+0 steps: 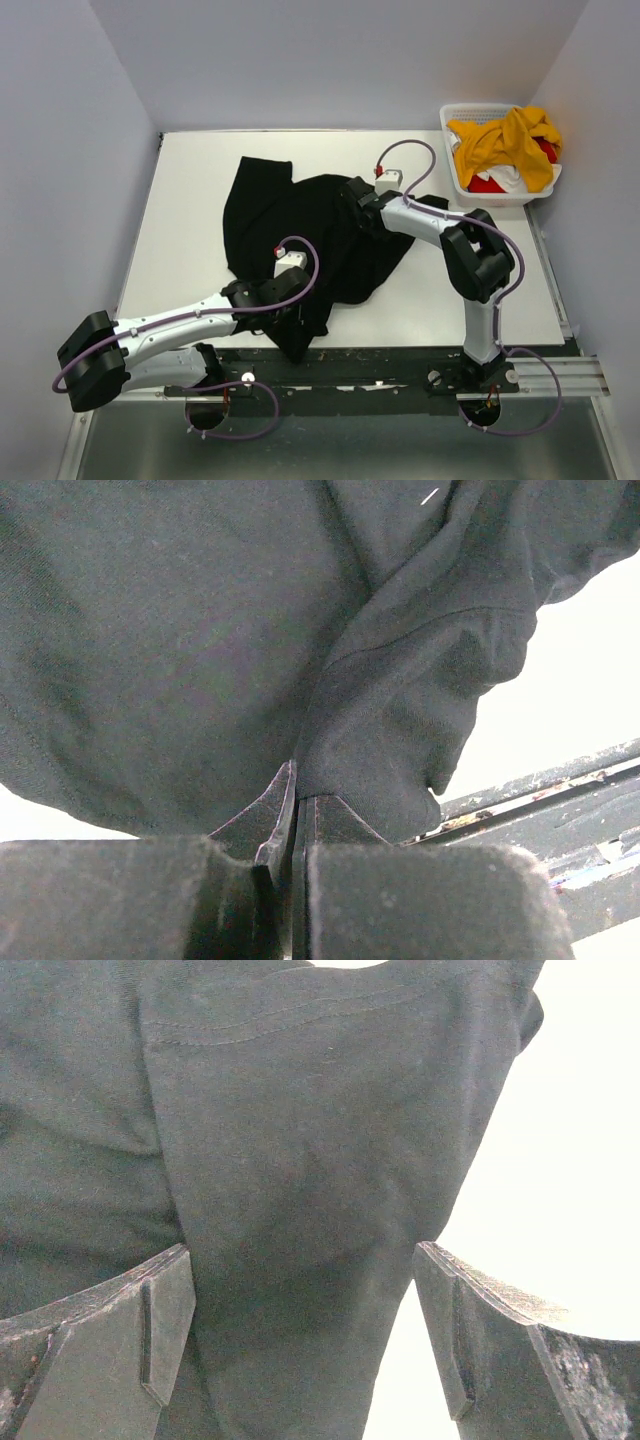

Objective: Fold and stack the t-shirts
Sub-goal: Flatten out the tshirt

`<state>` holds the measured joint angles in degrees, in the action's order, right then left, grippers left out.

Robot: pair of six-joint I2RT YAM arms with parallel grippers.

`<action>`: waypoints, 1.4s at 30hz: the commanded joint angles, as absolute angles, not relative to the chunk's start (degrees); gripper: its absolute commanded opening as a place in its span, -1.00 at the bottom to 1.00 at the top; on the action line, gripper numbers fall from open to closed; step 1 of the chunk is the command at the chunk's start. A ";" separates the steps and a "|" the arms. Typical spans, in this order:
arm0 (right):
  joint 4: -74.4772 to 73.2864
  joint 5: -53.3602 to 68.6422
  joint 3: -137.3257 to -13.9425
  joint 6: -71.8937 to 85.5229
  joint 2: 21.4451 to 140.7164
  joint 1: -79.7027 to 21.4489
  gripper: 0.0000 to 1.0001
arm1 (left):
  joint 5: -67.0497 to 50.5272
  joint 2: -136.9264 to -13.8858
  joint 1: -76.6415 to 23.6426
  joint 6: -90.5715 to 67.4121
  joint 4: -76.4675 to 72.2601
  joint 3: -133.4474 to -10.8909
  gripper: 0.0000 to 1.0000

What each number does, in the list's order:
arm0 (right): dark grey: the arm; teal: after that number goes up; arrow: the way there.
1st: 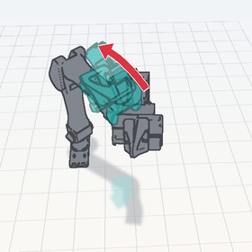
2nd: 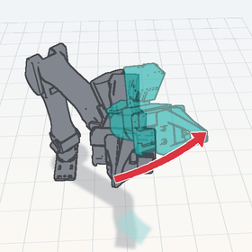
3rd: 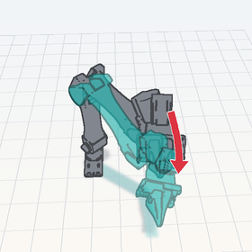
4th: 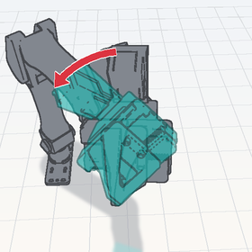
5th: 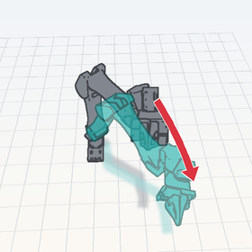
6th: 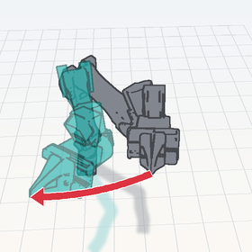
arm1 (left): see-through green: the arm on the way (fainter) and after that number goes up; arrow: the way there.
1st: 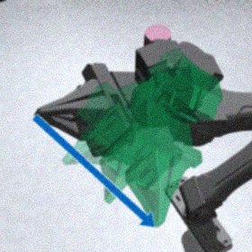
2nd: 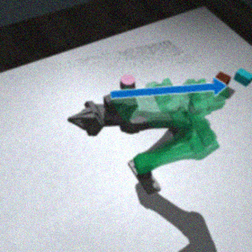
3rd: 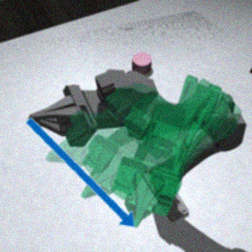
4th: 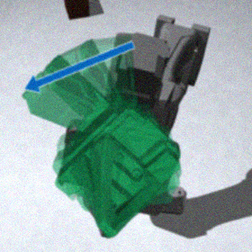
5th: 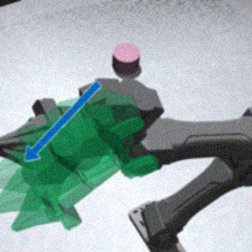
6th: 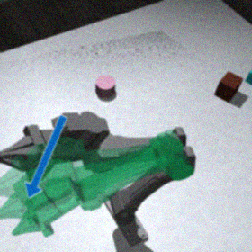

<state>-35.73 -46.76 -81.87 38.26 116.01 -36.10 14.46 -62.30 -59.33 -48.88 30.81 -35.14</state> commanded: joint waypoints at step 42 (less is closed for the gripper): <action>-20.67 -35.35 -65.22 35.93 102.08 -28.88 -0.42 | 15.20 -60.73 -57.48 -50.05 31.65 -33.59 -1.00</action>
